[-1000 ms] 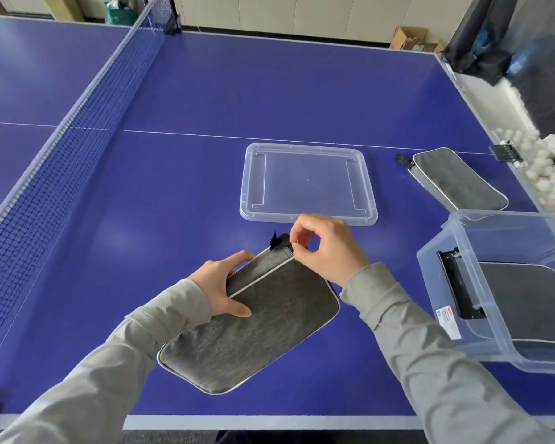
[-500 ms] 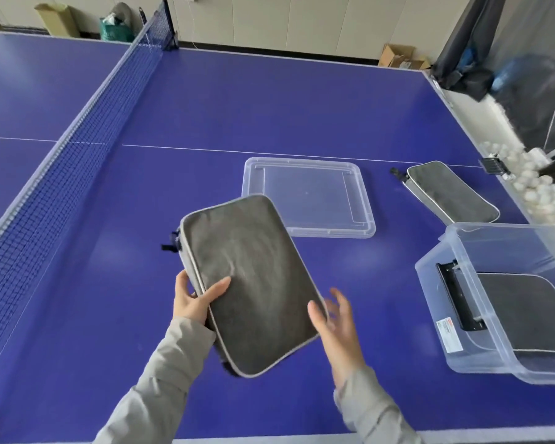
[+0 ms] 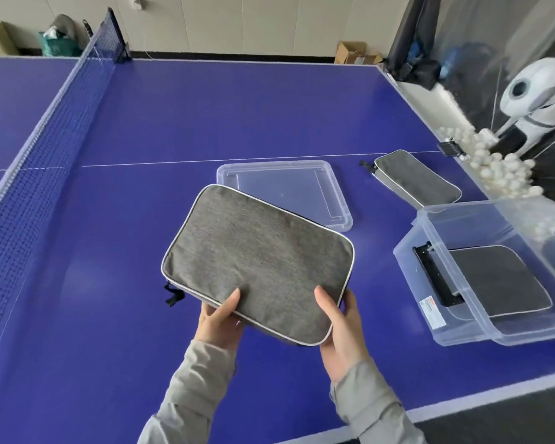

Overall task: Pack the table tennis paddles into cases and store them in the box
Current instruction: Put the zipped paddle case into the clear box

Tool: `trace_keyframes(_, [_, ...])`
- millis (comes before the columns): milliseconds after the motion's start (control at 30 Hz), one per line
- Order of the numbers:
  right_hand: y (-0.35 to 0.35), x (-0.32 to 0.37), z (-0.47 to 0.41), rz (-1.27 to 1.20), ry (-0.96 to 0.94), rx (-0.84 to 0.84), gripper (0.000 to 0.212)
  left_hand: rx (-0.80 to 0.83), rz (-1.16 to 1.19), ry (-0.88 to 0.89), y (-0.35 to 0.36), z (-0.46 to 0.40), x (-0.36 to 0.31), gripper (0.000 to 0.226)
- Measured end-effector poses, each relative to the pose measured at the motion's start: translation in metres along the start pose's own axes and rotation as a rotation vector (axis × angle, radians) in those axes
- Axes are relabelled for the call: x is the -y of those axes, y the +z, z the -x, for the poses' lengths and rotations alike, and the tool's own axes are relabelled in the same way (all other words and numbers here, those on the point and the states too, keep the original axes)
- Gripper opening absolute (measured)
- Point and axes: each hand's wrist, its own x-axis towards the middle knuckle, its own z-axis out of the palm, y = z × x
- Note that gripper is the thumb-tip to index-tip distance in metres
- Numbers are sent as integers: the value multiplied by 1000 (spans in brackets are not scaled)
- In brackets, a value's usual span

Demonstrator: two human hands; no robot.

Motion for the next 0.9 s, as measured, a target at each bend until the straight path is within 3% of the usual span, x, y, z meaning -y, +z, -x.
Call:
trace_keyframes(100, [-15,19,1,1,-59,-6,52,70,-26,-80,-16,-8,-1,14])
trace_keyframes(200, [-40,37,6,57,-100,-4,47,129,-104,-113,-38,-15,-17,27])
trace_keyframes(300, [-68,53,11,110,-110,-16,40,239,-292,-57,-47,-24,-42,69])
trace_keyframes(367, [-85,61,14,114,-104,-24,40,304,-354,-67,-38,-27,-50,40])
trace_keyframes(400, [-93,65,16,115,-97,-23,41,327,-408,-62,-29,-28,-50,36])
trace_keyframes(500, [-115,79,20,125,-91,-35,42,386,-598,-8,12,-18,-37,57])
trace_keyframes(633, [-149,113,24,223,-142,-47,38,341,-663,64,54,4,-4,79])
trace_keyframes(900, [-253,219,28,492,-313,-15,27,307,-573,118,146,58,95,72])
